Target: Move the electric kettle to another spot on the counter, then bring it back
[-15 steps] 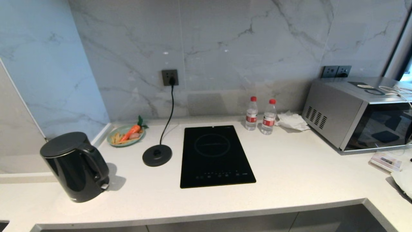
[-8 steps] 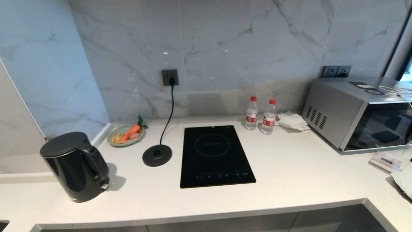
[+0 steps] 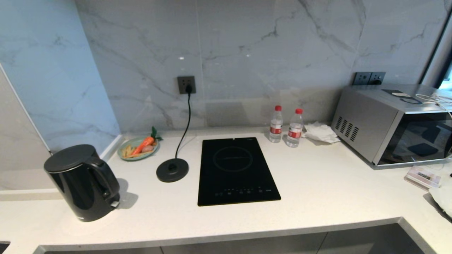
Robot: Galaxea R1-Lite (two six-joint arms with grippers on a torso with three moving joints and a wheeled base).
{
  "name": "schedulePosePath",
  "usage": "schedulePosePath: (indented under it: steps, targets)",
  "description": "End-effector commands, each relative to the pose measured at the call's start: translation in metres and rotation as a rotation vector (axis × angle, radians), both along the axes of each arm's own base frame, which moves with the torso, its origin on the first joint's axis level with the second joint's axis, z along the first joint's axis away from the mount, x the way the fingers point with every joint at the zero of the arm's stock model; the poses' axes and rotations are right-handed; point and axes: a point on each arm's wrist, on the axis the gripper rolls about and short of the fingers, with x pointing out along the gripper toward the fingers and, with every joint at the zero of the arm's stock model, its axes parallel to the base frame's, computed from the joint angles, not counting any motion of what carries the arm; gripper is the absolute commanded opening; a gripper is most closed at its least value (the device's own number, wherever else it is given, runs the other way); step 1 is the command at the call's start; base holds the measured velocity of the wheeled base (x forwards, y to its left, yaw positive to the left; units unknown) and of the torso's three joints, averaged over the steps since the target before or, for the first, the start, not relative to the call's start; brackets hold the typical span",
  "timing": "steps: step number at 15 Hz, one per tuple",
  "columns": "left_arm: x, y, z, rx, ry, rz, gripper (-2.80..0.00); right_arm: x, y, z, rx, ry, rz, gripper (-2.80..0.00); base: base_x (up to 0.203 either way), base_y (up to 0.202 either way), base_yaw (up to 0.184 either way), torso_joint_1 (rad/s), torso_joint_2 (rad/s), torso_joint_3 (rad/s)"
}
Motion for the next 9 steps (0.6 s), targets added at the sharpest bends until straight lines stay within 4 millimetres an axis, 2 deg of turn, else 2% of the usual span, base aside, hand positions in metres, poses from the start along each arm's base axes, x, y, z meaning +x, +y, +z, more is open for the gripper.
schedulePosePath:
  steps: [1, 9]
  targets:
    - [0.0001, 0.0, 0.0, 0.0, 0.003, 0.0, -2.8, 0.0001, 0.0, 0.0, 0.0, 0.002, 0.0, -2.8, 0.0, 0.0, 0.0, 0.0, 0.0, 0.0]
    - [0.0001, 0.0001, 0.0, 0.0, 0.003, 0.004, -2.8, 0.0001, 0.0, 0.0001, 0.0, 0.001, 0.0, -2.8, 0.0, 0.0, 0.0, 0.0, 0.0, 0.0]
